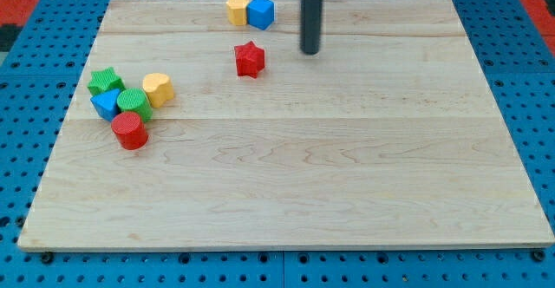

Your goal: Move yellow hexagon towards the top left

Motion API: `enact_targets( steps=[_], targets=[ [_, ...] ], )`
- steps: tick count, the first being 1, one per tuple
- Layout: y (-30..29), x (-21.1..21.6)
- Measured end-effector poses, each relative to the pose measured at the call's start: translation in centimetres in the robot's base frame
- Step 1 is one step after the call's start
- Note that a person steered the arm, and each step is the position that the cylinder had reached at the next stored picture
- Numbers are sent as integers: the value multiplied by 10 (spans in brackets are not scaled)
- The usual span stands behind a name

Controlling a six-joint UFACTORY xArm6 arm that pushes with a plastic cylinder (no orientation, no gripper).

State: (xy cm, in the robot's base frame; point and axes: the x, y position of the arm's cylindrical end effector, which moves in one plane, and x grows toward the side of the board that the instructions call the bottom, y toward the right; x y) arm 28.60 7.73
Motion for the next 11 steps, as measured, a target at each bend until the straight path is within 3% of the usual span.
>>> enact_targets(
  steps=[1,2,3,5,7,10,11],
  targets=[
    [59,-49],
    [51,-93],
    [44,-94],
    [-82,-89],
    [-128,-58],
    [-253,-45],
    [-250,-43]
  ],
)
